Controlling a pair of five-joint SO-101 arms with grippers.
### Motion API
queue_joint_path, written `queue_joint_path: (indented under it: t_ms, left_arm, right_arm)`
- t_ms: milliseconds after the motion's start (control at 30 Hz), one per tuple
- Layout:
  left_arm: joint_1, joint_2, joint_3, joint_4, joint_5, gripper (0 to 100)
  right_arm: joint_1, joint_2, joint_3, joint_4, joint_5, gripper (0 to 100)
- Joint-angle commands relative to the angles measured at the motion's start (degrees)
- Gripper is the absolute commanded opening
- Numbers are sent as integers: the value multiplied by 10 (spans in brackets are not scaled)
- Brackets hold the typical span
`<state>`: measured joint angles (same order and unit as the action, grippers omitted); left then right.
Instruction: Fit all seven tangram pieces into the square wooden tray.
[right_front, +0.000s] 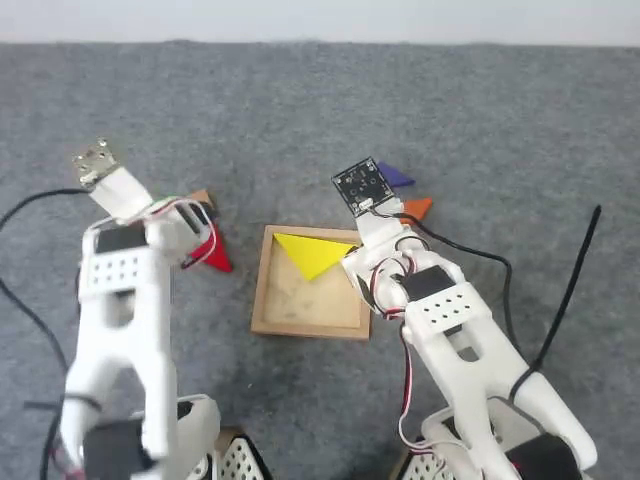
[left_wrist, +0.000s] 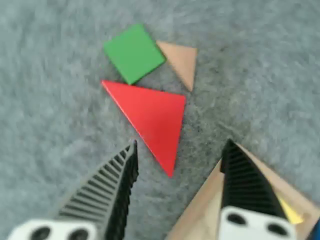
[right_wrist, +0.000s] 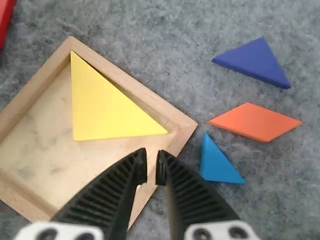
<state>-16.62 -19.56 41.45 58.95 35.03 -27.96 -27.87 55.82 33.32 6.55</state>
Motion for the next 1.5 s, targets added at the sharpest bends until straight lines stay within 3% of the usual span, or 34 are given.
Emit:
queue_joint_path:
  t_ms: [0, 300, 733, 933, 1267, 1333, 1467]
  left_arm:
    - [3, 69, -87, 63, 53, 280]
    - [-10, 295, -245, 143, 114, 280]
    - [-11, 545, -509, 328, 88, 280]
    - [-12, 560, -575, 395, -11, 278]
    - [26, 561, -664, 402, -299, 276]
    - [29, 567, -694, 373, -367, 276]
    - [32, 578, -703, 312, -579, 275]
  right_arm:
    - [-6, -28, -3, -11, -4, 40]
    - [-6, -28, -3, -12, -4, 40]
    - [-17, -28, -3, -11, 19, 40]
    - [-33, -28, 4, -13, 20, 40]
    - [-32, -29, 4, -13, 20, 40]
    - [-31, -29, 4, -12, 20, 40]
    - [-29, -33, 5, -9, 20, 40]
